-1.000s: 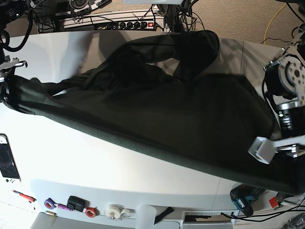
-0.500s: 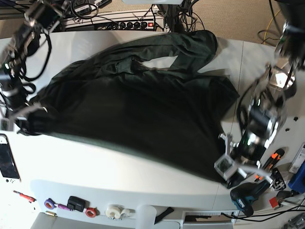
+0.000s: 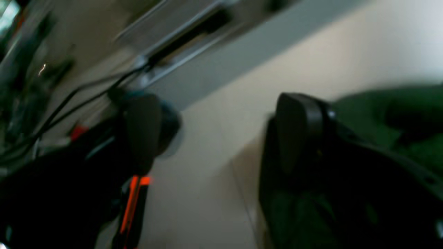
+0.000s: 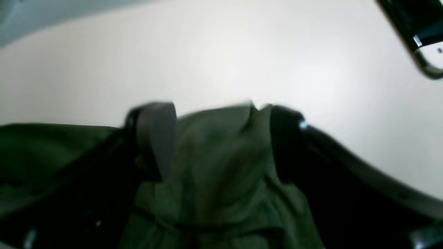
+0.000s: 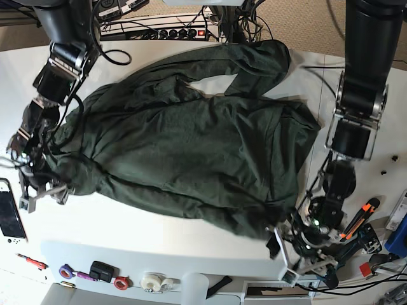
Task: Layout the t-shirt on the table in an organized manner, then fold the t-shirt properly
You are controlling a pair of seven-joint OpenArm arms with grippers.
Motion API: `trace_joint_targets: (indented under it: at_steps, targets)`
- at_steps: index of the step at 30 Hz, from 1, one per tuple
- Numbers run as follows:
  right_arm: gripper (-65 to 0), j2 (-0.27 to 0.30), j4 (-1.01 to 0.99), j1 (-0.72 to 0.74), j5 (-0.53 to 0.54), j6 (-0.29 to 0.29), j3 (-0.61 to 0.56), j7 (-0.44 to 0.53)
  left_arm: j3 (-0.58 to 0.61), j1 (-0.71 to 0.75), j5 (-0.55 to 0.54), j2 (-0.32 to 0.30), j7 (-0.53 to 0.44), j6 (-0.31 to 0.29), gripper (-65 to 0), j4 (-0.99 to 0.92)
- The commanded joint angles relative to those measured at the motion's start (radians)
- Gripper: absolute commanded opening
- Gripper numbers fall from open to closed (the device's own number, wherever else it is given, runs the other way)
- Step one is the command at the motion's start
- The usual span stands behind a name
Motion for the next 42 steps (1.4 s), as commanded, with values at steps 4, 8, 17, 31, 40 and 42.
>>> trace_joint_targets:
  at_steps: [4, 8, 17, 31, 40, 42]
  targets:
    - [-23.8, 0.063, 0.039, 0.089, 0.016, -0.011, 0.008, 0.023, -0.010, -0.084, -0.042, -0.019, 0.041, -0.075, -23.1, 0.032]
    - [-23.8, 0.115, 0.162, 0.069, 0.092, -0.003, 0.056, -0.112, -0.010, -0.078, -0.180, -0.082, 0.145, -0.162, -23.8, 0.080]
    - [-43.8, 0.152, 0.486, -0.214, 0.360, 0.192, 0.340, -0.268, -0.010, -0.073, -0.680, -0.293, 0.344, -0.542, -62.6, 0.089]
    - [-65.0, 0.148, 0.513, -0.574, 0.706, 0.305, 0.616, -0.450, -0.010, 0.067, -0.961, -0.424, 0.646, -0.542, -65.0, 0.088]
    - [-59.9, 0.032, 0.513, -0.613, 0.769, 0.332, 0.521, -0.539, -0.016, 0.129, -0.947, -0.419, 0.604, -0.542, -65.0, 0.089]
    - [-44.7, 0.008, 0.512, -0.617, 0.759, 0.333, 0.467, -0.533, -0.034, 0.126, -0.951, -0.417, 0.577, -0.542, -65.0, 0.089]
